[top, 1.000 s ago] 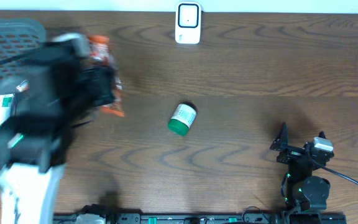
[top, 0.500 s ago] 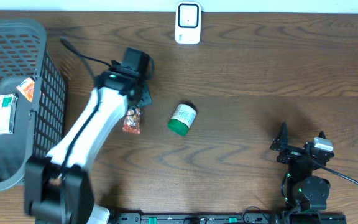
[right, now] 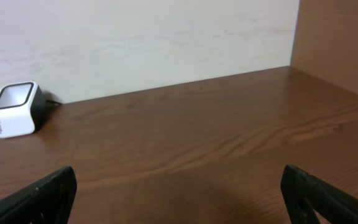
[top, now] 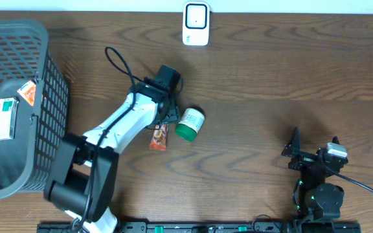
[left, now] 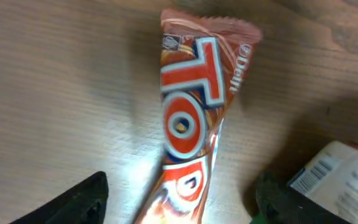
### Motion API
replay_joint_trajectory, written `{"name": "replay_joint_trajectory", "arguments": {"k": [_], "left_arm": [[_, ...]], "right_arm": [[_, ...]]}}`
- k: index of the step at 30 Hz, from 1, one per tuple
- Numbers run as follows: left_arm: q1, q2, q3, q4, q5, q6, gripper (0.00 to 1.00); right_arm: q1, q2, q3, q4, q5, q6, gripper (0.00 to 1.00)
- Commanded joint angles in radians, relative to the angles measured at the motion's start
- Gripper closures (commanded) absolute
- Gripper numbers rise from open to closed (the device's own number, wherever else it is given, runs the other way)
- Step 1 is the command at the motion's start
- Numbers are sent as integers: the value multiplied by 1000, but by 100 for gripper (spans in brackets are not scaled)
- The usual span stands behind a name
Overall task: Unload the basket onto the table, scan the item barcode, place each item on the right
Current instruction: 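Place the TOP bar on the table beside the jar, then move the left gripper into the basket over the Kleenex pack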
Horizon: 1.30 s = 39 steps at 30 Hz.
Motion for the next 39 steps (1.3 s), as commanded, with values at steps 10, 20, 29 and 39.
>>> {"name": "replay_joint_trajectory", "arguments": {"k": [10, 20, 29, 39], "left_arm": [[328, -636, 333, -104, -47, 179, 10], [875, -633, 366, -233, -87, 53, 9], [927, -328, 366, -204, -82, 46, 9], [925, -48, 366, -127, -81, 35, 8]], "right_arm": [[-5, -1, -1, -3, 0, -6, 1], [-5, -1, -1, -3, 0, -6, 1], [-5, -1, -1, -3, 0, -6, 1], [-5, -1, -1, -3, 0, -6, 1]]}}
